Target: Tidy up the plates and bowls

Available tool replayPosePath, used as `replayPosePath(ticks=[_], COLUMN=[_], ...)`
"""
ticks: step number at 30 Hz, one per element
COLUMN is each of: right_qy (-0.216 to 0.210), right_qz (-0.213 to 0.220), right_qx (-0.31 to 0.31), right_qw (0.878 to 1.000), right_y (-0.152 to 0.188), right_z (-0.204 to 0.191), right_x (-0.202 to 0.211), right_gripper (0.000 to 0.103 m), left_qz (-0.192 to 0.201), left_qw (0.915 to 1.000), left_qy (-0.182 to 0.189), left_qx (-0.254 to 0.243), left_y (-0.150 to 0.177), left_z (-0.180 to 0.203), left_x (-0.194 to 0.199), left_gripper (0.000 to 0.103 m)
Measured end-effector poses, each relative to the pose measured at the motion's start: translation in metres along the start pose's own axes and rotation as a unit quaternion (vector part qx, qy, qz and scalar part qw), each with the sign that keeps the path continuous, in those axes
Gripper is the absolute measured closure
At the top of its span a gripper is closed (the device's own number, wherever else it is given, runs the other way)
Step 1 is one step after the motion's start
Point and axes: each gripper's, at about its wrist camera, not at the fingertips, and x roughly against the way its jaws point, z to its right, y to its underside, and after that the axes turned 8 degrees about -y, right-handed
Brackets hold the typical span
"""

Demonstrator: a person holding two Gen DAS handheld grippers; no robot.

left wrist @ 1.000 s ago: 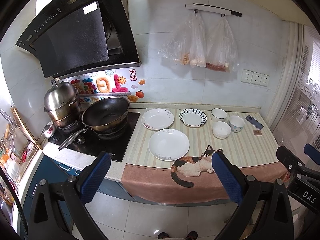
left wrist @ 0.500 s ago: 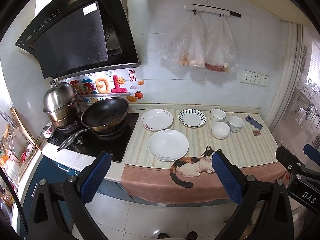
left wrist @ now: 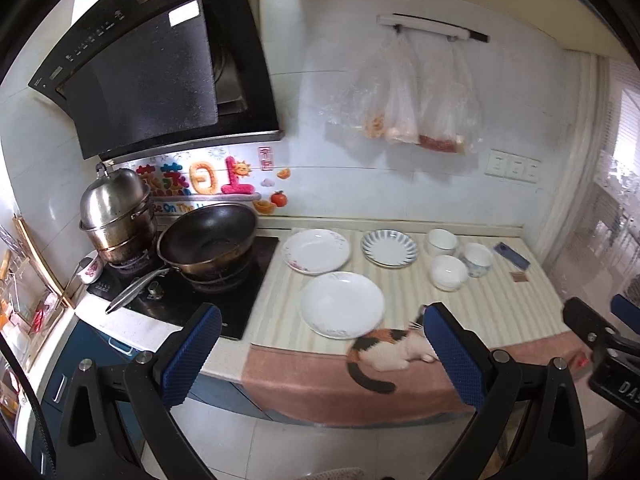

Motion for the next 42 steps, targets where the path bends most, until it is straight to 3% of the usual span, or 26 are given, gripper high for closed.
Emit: replayPosePath(ticks=[5, 11, 17, 24, 25, 28, 31, 33, 36, 38, 42], right_qy=[-0.026, -0.057, -0.114, -0.148, -0.158, -0.176, -0.200, -0.217, -0.231, -0.235, -0.246], right_qz=[-0.061, -0.145, -0.240, -0.323, -0.337, -0.365, -0.394, -0.410, -0.421, -0.425, -0.422], right_qx=[-0.011, 0.000, -0.018, -0.028, -0.033, -0.043, -0.056, -0.064, -0.069, -0.068, -0.076], right_qw=[0.998, 0.988, 0.964, 0.934, 0.928, 0.913, 0.895, 0.883, 0.874, 0.872, 0.869], right_y=[-0.003, -0.001, 0.001, 0.015, 0.020, 0.029, 0.040, 0.048, 0.055, 0.058, 0.059], right_z=[0.002, 0.008, 0.025, 0.033, 0.034, 0.035, 0.031, 0.029, 0.024, 0.021, 0.024], right_x=[-0.076, -0.208, -0.349, -0.490, -0.510, -0.550, -0.581, -0.595, -0.604, -0.606, -0.610], right_gripper=[0.000, 0.000, 0.000, 0.004, 0.005, 0.015, 0.033, 0.050, 0.074, 0.081, 0.089], left_qz=[-0.018, -0.075, -0.147, -0.227, -0.241, -0.289, -0.320, -0.343, -0.365, -0.372, -0.363], left_qw=[0.9995, 0.9961, 0.9871, 0.9731, 0.9698, 0.9572, 0.9473, 0.9394, 0.9306, 0.9274, 0.9315], left_qy=[-0.021, -0.044, -0.063, -0.037, -0.033, -0.011, -0.001, 0.009, 0.025, 0.033, 0.019], left_qx=[0.013, 0.014, 0.000, -0.005, -0.004, 0.002, 0.002, 0.001, 0.005, 0.009, 0.016], left_y=[-0.006, -0.009, -0.002, 0.013, 0.017, 0.033, 0.045, 0.054, 0.064, 0.068, 0.072], left_z=[-0.013, -0.019, -0.006, 0.008, 0.010, 0.011, 0.014, 0.017, 0.018, 0.020, 0.019], left_x=[-0.060, -0.157, -0.269, -0.391, -0.406, -0.446, -0.471, -0.485, -0.498, -0.504, -0.497], left_gripper=[0.000, 0.000, 0.000, 0.003, 0.009, 0.015, 0.029, 0.036, 0.050, 0.061, 0.061])
